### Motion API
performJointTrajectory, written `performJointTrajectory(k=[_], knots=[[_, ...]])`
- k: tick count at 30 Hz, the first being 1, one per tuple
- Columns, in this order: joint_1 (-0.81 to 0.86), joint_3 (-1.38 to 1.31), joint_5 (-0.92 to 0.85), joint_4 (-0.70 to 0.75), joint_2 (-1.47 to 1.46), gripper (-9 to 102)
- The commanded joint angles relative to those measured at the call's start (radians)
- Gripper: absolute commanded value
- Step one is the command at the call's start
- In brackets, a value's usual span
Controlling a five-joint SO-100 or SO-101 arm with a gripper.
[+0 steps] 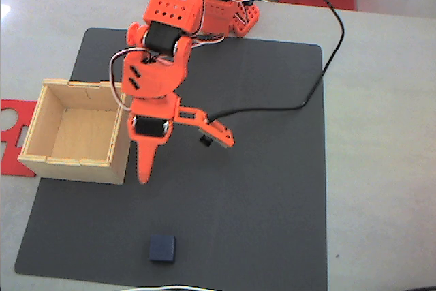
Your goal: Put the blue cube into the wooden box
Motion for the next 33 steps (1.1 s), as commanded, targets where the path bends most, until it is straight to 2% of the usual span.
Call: performJointTrajectory(k=[1,12,28,33], knots=[[-0.012,-0.146,-0.015,-0.005,-0.052,17],[-0.058,-0.499,-0.018,-0.002,-0.321,19],[-0.146,-0.518,-0.038,-0.112,-0.382,23],[-0.115,-0.526,0.069,-0.095,-0.385,23]])
